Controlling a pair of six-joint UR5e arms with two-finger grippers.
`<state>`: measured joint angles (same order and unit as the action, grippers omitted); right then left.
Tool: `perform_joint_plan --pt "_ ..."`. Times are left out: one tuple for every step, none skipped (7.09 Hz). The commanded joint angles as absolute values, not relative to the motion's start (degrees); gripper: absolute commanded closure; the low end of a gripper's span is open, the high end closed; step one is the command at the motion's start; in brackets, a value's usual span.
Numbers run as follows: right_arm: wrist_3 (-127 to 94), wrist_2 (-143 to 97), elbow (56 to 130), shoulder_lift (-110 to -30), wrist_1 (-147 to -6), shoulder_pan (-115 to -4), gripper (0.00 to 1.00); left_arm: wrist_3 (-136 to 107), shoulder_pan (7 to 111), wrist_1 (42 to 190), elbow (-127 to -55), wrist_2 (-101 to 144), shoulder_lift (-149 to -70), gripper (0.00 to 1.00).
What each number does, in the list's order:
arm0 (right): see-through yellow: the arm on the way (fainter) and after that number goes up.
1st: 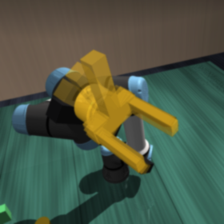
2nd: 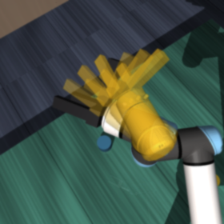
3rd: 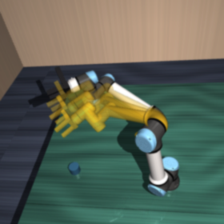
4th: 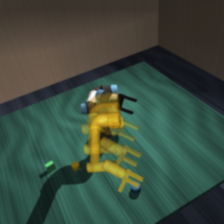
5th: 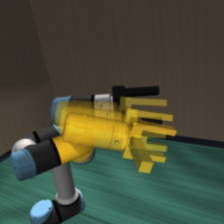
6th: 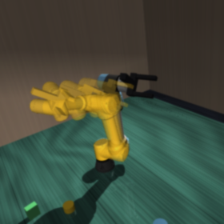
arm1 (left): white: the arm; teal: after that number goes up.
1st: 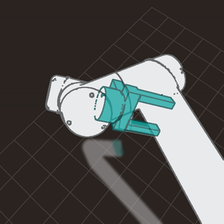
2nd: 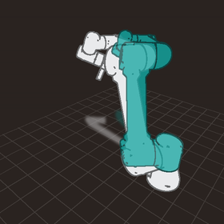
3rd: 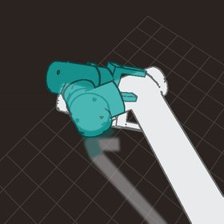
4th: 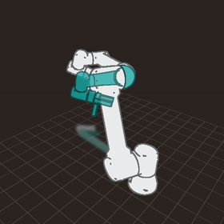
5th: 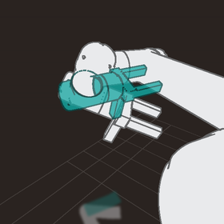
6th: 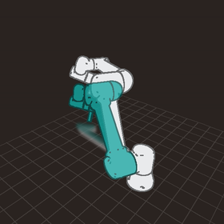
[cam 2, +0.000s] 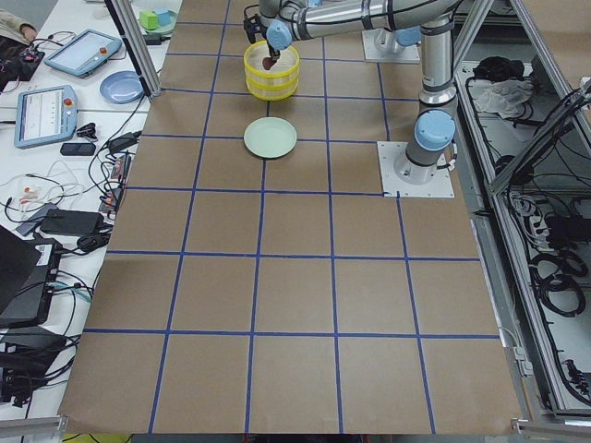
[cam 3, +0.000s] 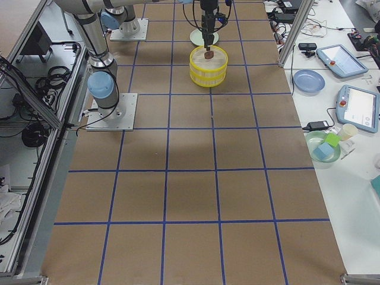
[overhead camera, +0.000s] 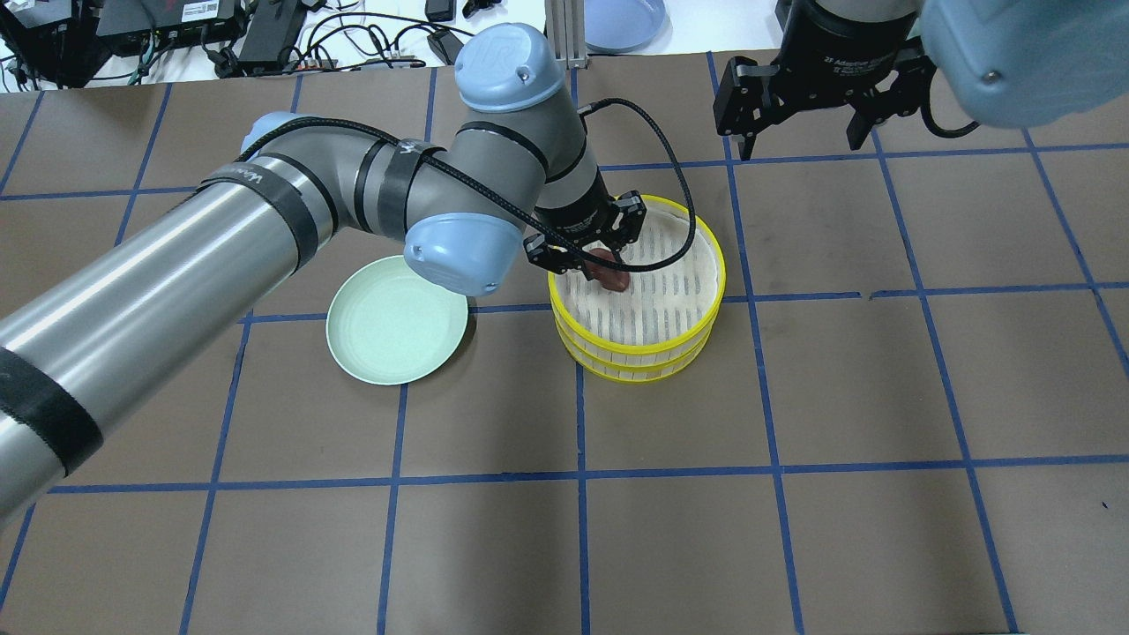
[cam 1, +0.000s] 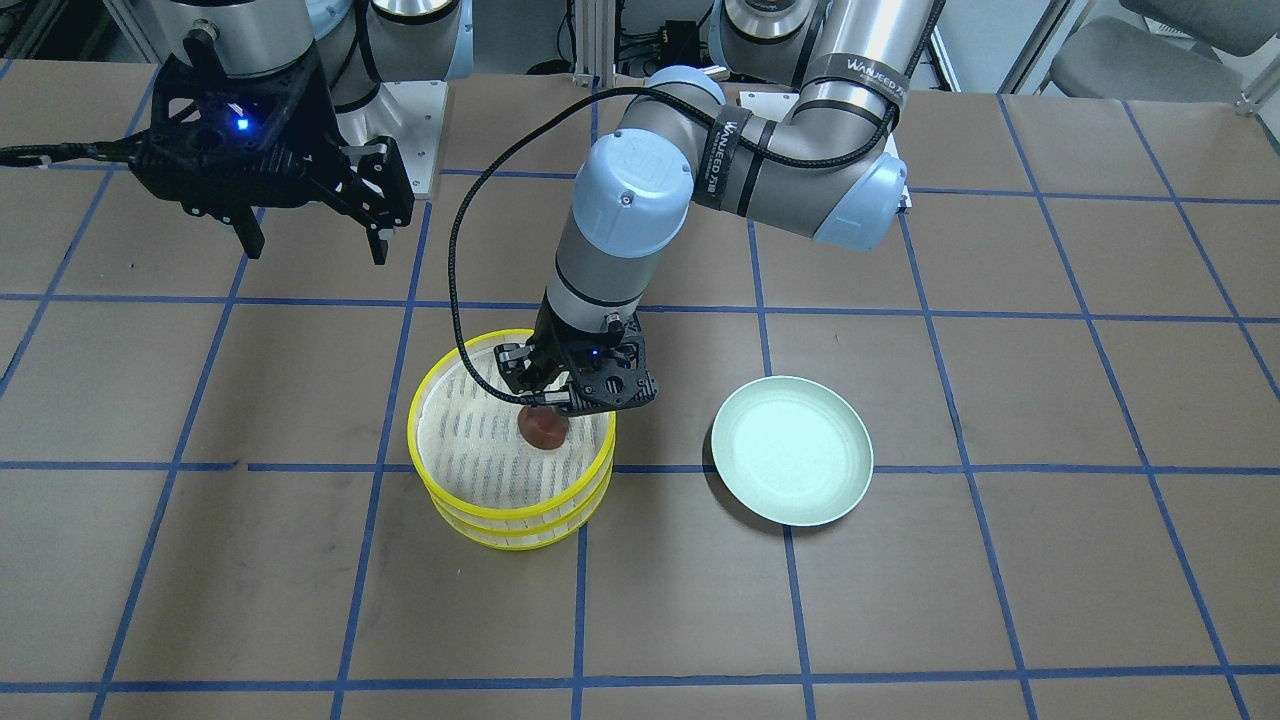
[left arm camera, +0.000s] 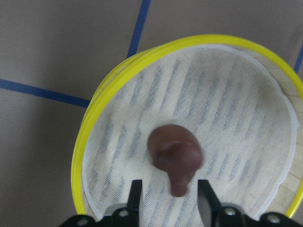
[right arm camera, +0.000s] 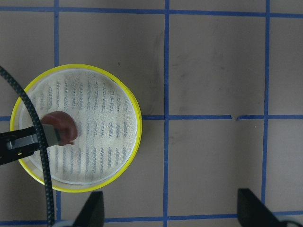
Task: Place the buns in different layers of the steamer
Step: 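Carry the brown bun over the top tier while the right gripper releases the rim, then release the brown bun onto the top steamer tier with the left gripper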
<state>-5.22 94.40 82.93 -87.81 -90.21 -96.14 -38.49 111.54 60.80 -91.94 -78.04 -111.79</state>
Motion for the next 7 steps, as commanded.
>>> perform_joint_plan --pt "-5.0 94.4 81.0 -88.1 -84.5 -95.8 0.0 -37.4 111.8 60.8 -91.9 -78.4 -110.5 0.0" --pt "-5.3 94.4 80.5 -88.2 -82.6 -95.9 0.0 -30.7 110.8 61.3 -91.3 -81.7 -108.7 0.0" --pt "-5.1 94.4 80.6 -88.2 -82.4 -95.8 0.0 -24.4 108.0 65.6 -91.9 -83.1 -106.3 0.0" --pt "-5.4 94.3 80.6 -88.1 -82.4 -95.8 0.0 -18.6 104.5 71.0 -92.3 -86.4 -103.9 0.0" --pt "-5.4 94.1 80.6 -88.2 -82.4 -95.8 0.0 -7.8 100.2 75.8 -92.9 -90.7 -101.8 0.0" --pt "-5.5 94.3 80.8 -88.1 -82.7 -95.8 0.0 -6.1 96.9 76.3 -92.7 -90.5 -98.9 0.0" --pt "-5.3 94.1 81.2 -88.1 -83.0 -95.9 0.0 -6.1 95.9 76.4 -92.6 -90.8 -96.3 0.0"
